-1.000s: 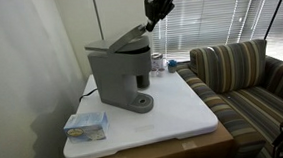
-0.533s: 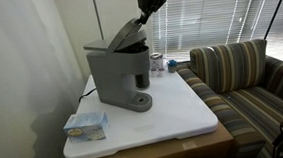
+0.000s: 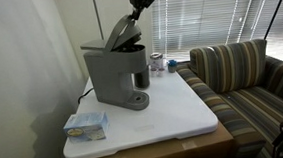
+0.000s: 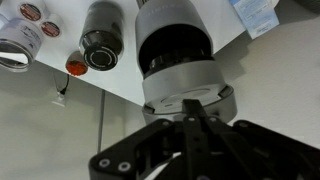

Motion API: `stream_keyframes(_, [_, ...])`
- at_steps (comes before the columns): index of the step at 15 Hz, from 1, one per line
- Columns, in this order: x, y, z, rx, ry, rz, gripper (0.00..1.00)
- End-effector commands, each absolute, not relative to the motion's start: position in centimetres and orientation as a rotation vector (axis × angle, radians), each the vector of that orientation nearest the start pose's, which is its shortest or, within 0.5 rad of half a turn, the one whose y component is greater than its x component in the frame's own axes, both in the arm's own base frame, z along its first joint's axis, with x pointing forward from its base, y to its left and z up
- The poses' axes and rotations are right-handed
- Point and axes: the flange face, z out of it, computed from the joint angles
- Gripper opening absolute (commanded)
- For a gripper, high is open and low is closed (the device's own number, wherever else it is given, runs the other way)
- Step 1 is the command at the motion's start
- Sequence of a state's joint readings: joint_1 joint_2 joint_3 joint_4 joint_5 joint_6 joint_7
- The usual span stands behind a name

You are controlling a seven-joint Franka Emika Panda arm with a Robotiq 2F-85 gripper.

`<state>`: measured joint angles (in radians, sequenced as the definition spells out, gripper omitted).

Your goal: Open the coffee maker

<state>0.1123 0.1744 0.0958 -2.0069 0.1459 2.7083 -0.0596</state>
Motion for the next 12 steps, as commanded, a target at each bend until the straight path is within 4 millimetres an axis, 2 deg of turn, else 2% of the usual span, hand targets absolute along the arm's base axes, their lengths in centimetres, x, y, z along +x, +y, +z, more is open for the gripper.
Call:
stream_keyframes(1, [63.7, 12.0, 43.9, -2.895, -0.241, -0.759, 0.0])
stream_keyframes(3, [64.3, 12.3, 44.4, -2.894, -0.252, -0.752, 0.0])
stream_keyframes(12, [67.2, 13.2, 43.9, -2.881, -0.31, -0.685, 0.0])
